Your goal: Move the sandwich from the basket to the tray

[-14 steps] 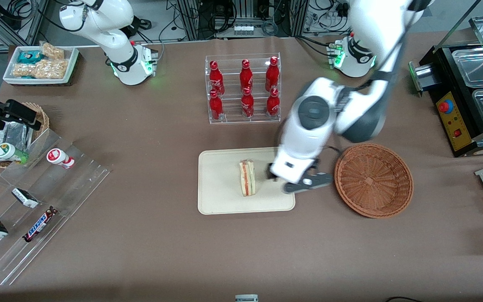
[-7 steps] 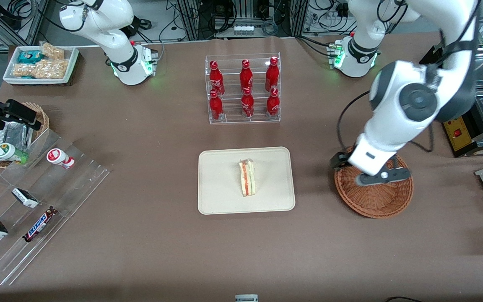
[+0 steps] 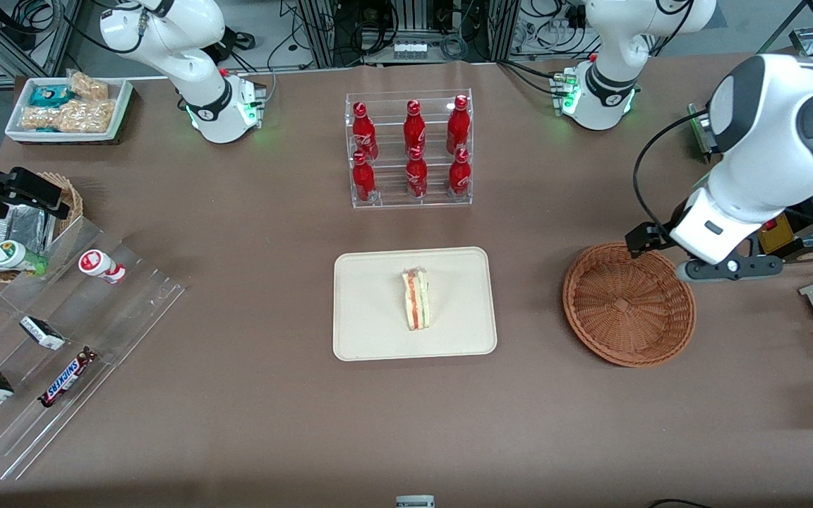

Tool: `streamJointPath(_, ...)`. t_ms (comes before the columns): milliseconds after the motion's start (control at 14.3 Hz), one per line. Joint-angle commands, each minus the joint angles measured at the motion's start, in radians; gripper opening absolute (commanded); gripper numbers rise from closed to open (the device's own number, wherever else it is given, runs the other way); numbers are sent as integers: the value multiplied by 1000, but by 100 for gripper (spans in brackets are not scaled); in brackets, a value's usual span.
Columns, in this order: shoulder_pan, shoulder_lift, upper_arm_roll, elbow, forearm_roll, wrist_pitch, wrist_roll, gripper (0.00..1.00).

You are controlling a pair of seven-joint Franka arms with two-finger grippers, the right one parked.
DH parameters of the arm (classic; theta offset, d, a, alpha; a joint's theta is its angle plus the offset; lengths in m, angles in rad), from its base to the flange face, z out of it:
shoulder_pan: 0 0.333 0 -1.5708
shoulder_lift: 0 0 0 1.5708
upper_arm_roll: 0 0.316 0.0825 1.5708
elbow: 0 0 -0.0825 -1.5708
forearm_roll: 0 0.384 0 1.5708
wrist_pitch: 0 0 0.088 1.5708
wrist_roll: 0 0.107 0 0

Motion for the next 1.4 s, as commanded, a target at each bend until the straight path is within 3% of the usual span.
streamJointPath(0,20,-37,-6,47,-1,-102,71,100)
streamJointPath(488,130,-38,-38,139,-19,-196,283,100)
streamJointPath(1326,129,-52,-40,128,-19,-216,274,100)
